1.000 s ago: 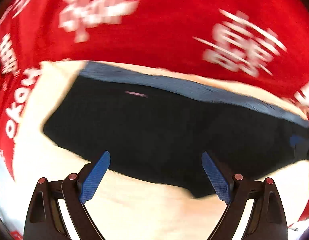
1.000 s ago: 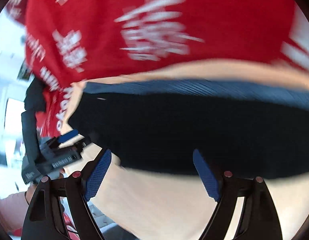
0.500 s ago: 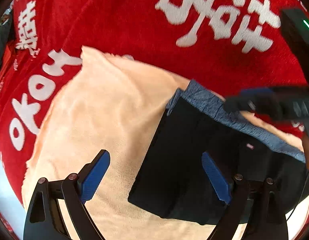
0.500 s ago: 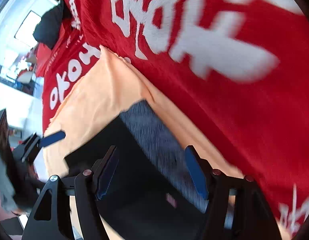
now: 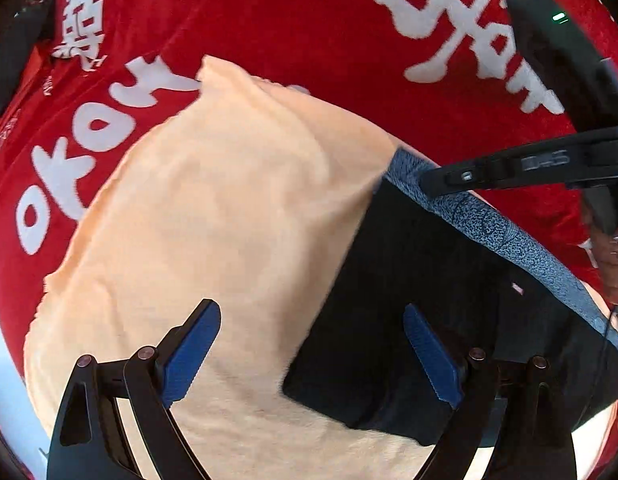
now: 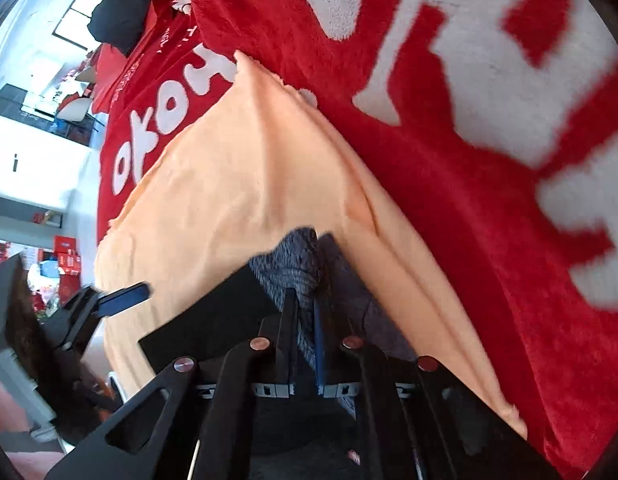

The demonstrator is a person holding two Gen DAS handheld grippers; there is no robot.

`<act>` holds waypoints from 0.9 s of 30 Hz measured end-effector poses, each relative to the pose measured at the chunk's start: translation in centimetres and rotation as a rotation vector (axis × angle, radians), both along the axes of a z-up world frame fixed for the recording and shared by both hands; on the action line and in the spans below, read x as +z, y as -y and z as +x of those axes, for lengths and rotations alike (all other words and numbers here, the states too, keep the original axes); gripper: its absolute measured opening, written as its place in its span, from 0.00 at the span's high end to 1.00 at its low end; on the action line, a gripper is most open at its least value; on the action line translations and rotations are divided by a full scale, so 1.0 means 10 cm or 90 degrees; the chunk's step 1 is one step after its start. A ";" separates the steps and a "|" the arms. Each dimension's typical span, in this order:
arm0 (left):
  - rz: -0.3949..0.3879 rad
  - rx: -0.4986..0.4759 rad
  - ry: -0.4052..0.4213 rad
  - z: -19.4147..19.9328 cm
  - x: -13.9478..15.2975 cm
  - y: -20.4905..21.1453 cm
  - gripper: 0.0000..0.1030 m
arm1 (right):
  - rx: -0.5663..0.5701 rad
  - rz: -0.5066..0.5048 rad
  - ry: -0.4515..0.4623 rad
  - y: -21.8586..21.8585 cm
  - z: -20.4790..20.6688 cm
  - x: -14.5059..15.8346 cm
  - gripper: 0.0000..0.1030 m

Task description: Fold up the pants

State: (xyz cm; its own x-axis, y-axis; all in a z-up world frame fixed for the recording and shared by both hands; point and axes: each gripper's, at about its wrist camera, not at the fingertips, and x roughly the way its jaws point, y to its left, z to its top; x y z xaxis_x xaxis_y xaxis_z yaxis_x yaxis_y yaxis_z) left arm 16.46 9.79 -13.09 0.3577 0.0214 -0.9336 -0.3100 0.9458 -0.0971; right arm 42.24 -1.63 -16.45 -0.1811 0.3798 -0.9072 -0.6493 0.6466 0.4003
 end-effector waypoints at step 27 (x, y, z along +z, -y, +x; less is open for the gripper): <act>0.105 -0.164 -0.026 0.59 -0.20 1.19 0.01 | -0.513 -0.084 0.066 3.27 -0.83 0.03 0.71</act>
